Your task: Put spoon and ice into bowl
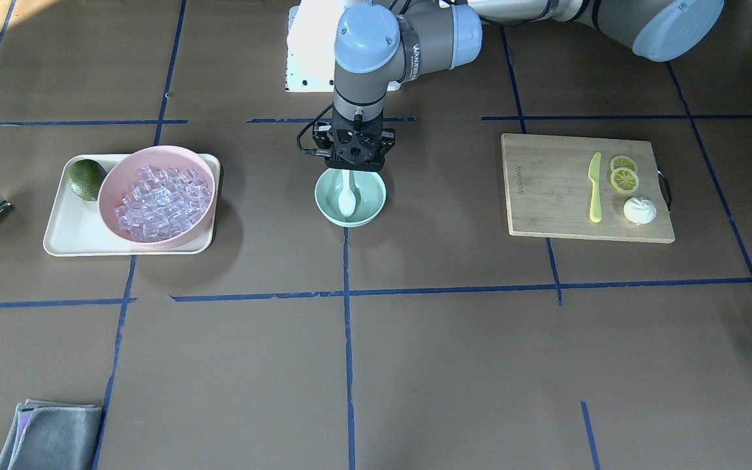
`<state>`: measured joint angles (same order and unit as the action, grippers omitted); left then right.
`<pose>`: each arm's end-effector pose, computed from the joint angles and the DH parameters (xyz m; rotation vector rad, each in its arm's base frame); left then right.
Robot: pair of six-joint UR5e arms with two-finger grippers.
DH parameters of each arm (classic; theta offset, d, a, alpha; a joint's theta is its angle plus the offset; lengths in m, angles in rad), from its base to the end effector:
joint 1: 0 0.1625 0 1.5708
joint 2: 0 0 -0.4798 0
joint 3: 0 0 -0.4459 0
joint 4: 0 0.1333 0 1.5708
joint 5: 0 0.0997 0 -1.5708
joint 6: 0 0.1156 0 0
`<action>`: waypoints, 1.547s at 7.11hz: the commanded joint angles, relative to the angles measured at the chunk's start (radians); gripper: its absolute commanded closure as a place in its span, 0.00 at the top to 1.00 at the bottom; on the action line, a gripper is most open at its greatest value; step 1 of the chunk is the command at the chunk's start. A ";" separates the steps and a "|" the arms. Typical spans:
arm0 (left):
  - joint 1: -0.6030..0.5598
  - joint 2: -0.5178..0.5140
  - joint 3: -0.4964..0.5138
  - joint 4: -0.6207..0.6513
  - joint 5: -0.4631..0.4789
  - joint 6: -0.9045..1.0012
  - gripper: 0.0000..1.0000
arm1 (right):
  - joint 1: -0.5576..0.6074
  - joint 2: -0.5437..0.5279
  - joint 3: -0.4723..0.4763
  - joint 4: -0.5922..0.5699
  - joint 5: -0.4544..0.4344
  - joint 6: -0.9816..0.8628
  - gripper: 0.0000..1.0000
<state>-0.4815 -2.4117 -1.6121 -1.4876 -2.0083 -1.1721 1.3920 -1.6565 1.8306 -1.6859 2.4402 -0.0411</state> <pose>0.6571 -0.4385 0.1397 -0.0395 0.8865 0.0974 -0.0450 -0.5020 0.6319 -0.0047 -0.8730 -0.2314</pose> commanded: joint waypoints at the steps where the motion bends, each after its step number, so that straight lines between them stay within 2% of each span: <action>1: -0.003 0.002 -0.026 0.000 -0.001 0.000 0.58 | -0.124 0.015 0.118 0.000 -0.001 0.207 0.99; 2: -0.008 0.017 -0.067 0.001 -0.003 -0.006 0.58 | -0.202 0.059 0.183 0.002 -0.001 0.424 0.99; 3: -0.028 0.081 -0.153 0.000 -0.004 -0.007 0.58 | -0.294 0.139 0.197 0.037 -0.013 0.643 0.99; 4: -0.054 0.138 -0.223 0.000 -0.004 -0.004 0.58 | -0.374 0.158 0.196 0.148 -0.085 0.819 0.99; 5: -0.072 0.152 -0.235 0.001 -0.004 -0.003 0.58 | -0.469 0.193 0.191 0.269 -0.189 0.975 0.99; 6: -0.089 0.158 -0.236 0.001 -0.006 -0.001 0.58 | -0.540 0.249 0.178 0.293 -0.240 1.083 0.98; 7: -0.091 0.177 -0.245 0.000 -0.006 -0.001 0.59 | -0.582 0.262 0.152 0.298 -0.280 1.090 0.98; 8: -0.092 0.180 -0.249 0.000 -0.006 -0.003 0.60 | -0.608 0.280 0.103 0.328 -0.294 1.095 0.93; 9: -0.091 0.181 -0.249 0.000 -0.004 -0.009 0.61 | -0.632 0.273 0.098 0.333 -0.362 1.078 0.89; 11: -0.091 0.181 -0.249 0.000 -0.004 -0.011 0.62 | -0.677 0.271 0.099 0.330 -0.398 1.066 0.89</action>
<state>-0.5722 -2.2311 -1.8602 -1.4880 -2.0128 -1.1815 0.7349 -1.3811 1.9306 -1.3571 2.0686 1.0303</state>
